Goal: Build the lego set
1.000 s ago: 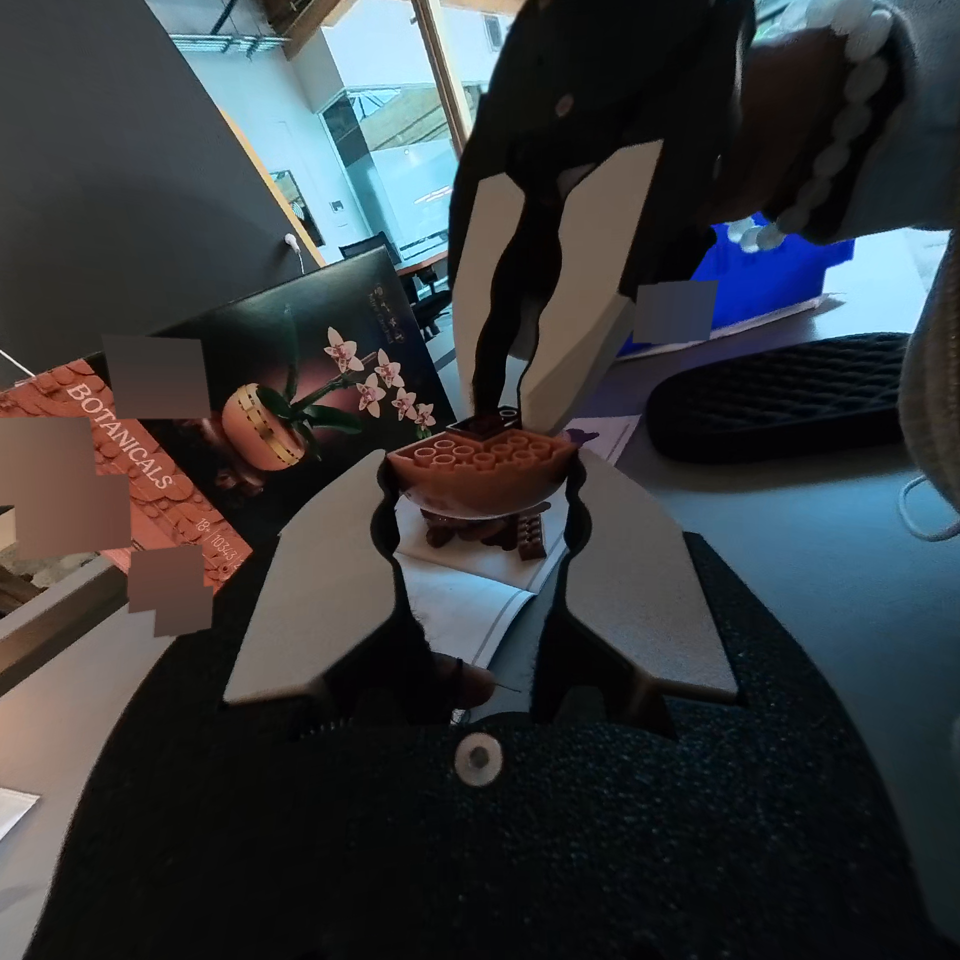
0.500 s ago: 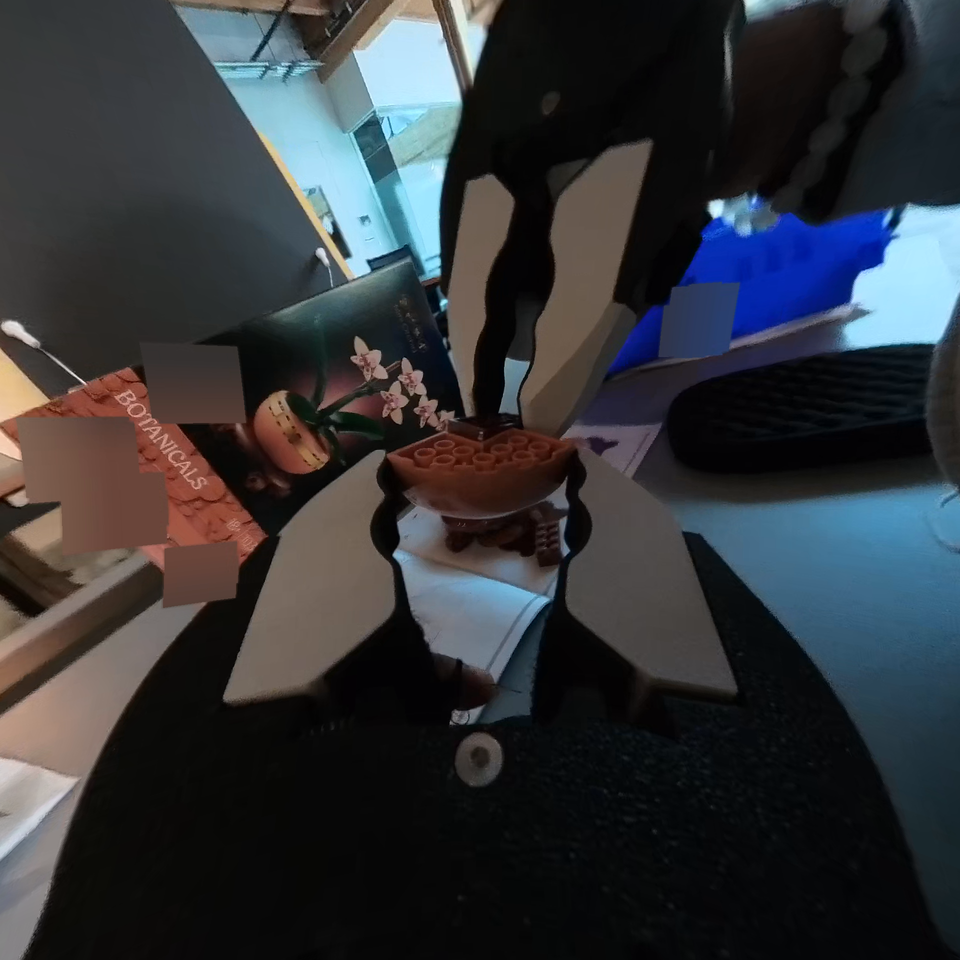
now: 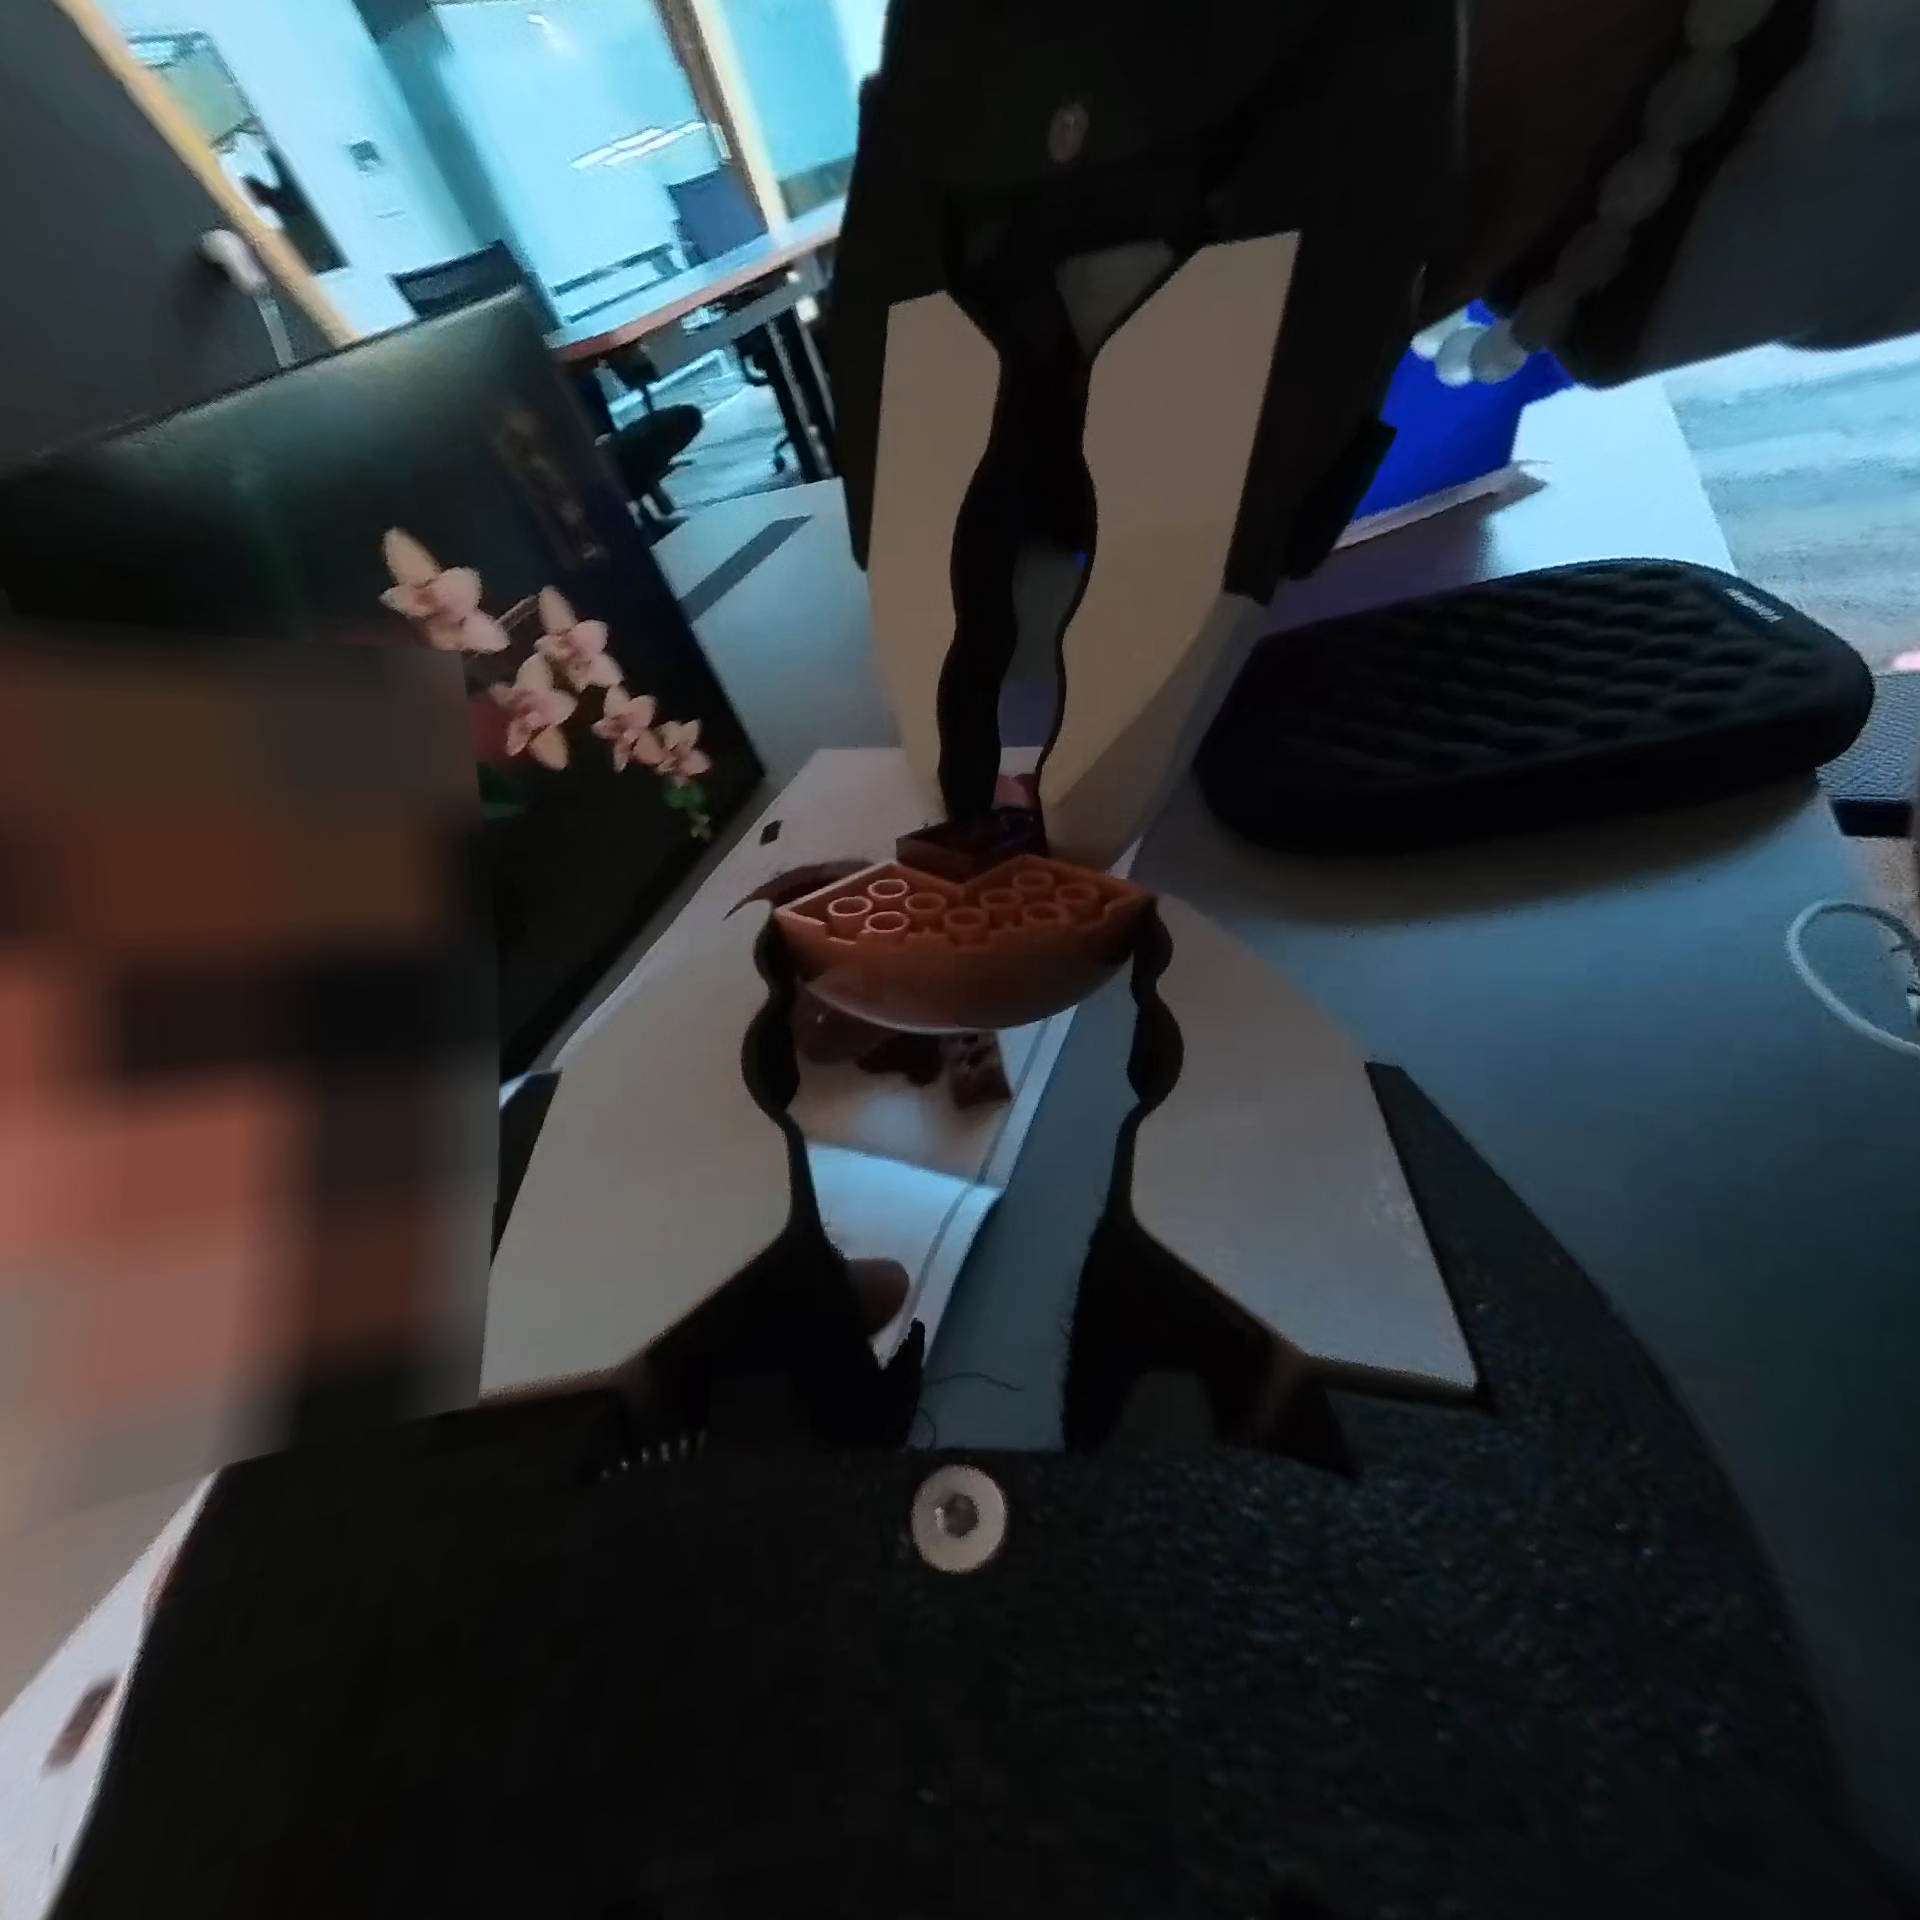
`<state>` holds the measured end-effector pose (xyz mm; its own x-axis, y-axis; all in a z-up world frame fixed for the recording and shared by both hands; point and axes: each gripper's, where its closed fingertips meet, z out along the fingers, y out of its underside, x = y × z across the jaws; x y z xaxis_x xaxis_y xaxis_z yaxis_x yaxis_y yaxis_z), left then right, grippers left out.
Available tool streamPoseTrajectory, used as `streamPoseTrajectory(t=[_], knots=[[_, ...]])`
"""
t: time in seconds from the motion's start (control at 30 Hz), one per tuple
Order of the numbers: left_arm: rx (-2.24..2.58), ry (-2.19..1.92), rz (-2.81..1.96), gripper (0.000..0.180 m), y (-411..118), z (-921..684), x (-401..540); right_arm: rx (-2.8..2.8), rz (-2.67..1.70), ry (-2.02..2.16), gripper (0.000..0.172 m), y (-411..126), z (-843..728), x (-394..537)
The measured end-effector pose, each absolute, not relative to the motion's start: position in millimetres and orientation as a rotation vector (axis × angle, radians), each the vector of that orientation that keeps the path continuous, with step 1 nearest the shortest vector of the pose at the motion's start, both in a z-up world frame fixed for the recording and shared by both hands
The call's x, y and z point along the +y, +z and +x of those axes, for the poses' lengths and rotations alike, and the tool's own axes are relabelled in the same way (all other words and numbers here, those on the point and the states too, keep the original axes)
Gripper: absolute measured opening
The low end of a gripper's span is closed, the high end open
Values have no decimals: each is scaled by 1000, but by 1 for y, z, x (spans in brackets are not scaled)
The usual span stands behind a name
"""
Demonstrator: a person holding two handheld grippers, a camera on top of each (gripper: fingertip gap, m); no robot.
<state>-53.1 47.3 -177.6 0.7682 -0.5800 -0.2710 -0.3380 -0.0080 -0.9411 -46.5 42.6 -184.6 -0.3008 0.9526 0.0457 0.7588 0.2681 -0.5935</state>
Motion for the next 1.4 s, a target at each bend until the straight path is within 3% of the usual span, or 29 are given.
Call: streamPoseTrajectory(t=[0.3, 0.97, 1.4], knots=[[697, -187, -1574, 63, -167, -40, 56, -2239, -1592, 617, 15, -172, -35, 49], [126, -225, -1295, 62, -112, -79, 54, -2727, -1272, -133, 16, -111, -63, 59], [109, -232, -1228, 63, -105, -85, 46, -2847, -1227, -382, 16, -100, -77, 49]])
